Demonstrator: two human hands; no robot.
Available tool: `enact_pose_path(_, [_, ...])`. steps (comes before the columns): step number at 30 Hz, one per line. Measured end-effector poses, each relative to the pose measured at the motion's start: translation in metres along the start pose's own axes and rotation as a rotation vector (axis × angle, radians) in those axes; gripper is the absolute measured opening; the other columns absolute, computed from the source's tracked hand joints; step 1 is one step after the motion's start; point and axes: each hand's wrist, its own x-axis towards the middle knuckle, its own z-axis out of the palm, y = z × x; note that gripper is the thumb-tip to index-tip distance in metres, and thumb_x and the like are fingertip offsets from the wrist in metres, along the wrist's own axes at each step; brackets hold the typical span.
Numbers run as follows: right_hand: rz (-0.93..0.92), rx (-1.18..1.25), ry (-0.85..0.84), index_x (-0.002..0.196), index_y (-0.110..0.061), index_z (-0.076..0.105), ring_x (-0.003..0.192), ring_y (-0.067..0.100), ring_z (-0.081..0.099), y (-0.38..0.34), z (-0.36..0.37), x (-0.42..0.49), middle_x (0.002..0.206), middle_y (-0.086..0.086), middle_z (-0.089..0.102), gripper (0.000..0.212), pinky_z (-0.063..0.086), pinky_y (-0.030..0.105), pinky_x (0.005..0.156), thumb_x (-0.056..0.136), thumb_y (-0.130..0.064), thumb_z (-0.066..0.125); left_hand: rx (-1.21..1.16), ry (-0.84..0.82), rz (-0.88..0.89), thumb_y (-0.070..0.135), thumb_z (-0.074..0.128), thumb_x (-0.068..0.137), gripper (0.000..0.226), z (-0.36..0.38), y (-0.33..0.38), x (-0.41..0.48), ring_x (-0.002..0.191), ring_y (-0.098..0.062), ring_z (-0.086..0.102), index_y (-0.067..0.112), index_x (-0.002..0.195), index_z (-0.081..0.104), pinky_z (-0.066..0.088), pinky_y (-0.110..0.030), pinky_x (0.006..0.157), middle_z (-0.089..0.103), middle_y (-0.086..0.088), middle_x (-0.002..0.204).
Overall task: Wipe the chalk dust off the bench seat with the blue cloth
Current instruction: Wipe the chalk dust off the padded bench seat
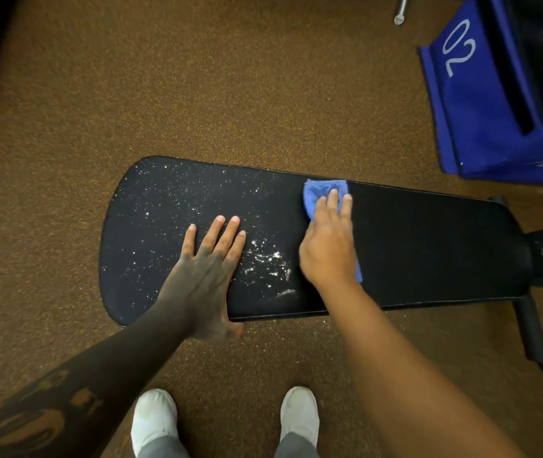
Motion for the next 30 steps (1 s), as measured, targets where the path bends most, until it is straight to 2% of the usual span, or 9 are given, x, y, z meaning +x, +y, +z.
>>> enact_pose_path(3, [-0.263,-0.028,-0.116,0.149,-0.003,0.03,0.15,0.029,0.001,-0.021,0.007,-0.049,0.161,0.011,0.019,0.055,0.015,0.043,0.121,0.095,-0.006,0.042,0.017,0.0,-0.006,0.097,0.042,0.05,0.149,0.0,0.002,0.0,0.151,-0.032,-0.023,0.008,0.155,-0.014,-0.006,-0.06,0.123,-0.025,-0.015,0.164])
enact_pose_path(5, [-0.341,-0.052,-0.165,0.151,-0.008,0.027,0.151,0.024,-0.003,-0.013,0.0,-0.058,0.162,0.006,0.016,0.053,0.01,0.038,0.12,0.099,-0.01,0.038,0.018,-0.002,-0.003,0.097,0.041,0.05,0.149,-0.001,0.002,0.001,0.151,-0.032,-0.026,0.008,0.154,-0.018,-0.008,-0.059,0.123,-0.029,-0.014,0.162])
enact_pose_path(9, [-0.018,0.004,-0.054,0.149,-0.004,0.03,0.151,0.026,0.001,0.007,-0.008,-0.034,0.162,0.008,0.017,0.05,0.019,0.045,0.12,0.1,-0.009,0.035,0.022,-0.007,0.027,0.098,0.043,0.049,0.15,-0.003,-0.004,0.002,0.15,-0.031,-0.027,0.011,0.154,-0.02,-0.008,-0.059,0.123,-0.03,-0.013,0.163])
enact_pose_path(12, [0.095,0.013,-0.01,0.151,-0.003,0.026,0.15,0.027,-0.004,-0.015,0.002,-0.048,0.163,0.008,0.013,0.052,0.014,0.043,0.121,0.1,-0.013,0.034,0.033,-0.016,0.036,0.099,0.042,0.048,0.151,-0.002,-0.007,0.001,0.15,-0.031,-0.027,0.01,0.154,-0.02,-0.006,-0.059,0.123,-0.029,-0.012,0.163])
enact_pose_path(17, [-0.134,-0.024,-0.105,0.153,-0.007,0.023,0.15,0.025,-0.009,-0.038,0.01,-0.1,0.163,0.008,0.012,0.055,0.008,0.04,0.121,0.1,-0.014,0.037,0.058,-0.016,0.043,0.099,0.04,0.049,0.151,-0.003,-0.007,0.001,0.151,-0.031,-0.025,0.008,0.155,-0.016,-0.003,-0.06,0.124,-0.028,-0.014,0.163])
enact_pose_path(19, [-0.137,-0.044,-0.109,0.153,-0.009,0.023,0.15,0.024,-0.007,-0.025,0.005,-0.094,0.163,0.006,0.013,0.054,0.007,0.041,0.122,0.101,-0.015,0.036,0.067,-0.023,0.05,0.1,0.04,0.047,0.152,-0.004,-0.009,0.002,0.151,-0.031,-0.026,0.01,0.154,-0.019,-0.003,-0.06,0.124,-0.03,-0.014,0.162])
enact_pose_path(24, [0.018,-0.008,-0.03,0.151,-0.005,0.025,0.151,0.025,-0.004,-0.023,0.008,-0.079,0.163,0.008,0.014,0.053,0.011,0.042,0.122,0.1,-0.013,0.036,0.071,-0.006,0.051,0.098,0.045,0.047,0.151,-0.004,-0.011,0.001,0.152,-0.031,-0.023,0.012,0.155,-0.017,-0.006,-0.059,0.123,-0.026,-0.013,0.164])
enact_pose_path(27, [-0.108,-0.017,-0.077,0.151,-0.005,0.023,0.15,0.026,-0.006,-0.04,0.015,-0.104,0.163,0.01,0.013,0.055,0.011,0.042,0.121,0.099,-0.012,0.039,0.072,0.008,0.058,0.096,0.045,0.049,0.149,-0.003,-0.01,0.001,0.153,-0.032,-0.018,0.009,0.157,-0.008,-0.001,-0.06,0.124,-0.018,-0.015,0.166])
enact_pose_path(30, [-0.22,-0.071,-0.093,0.151,-0.007,0.026,0.15,0.027,0.001,-0.031,0.013,-0.11,0.161,0.01,0.019,0.055,0.018,0.045,0.12,0.098,-0.012,0.043,0.066,0.01,0.059,0.098,0.042,0.048,0.148,-0.002,-0.012,0.0,0.154,-0.033,-0.012,0.008,0.158,-0.001,0.004,-0.062,0.123,-0.012,-0.016,0.167])
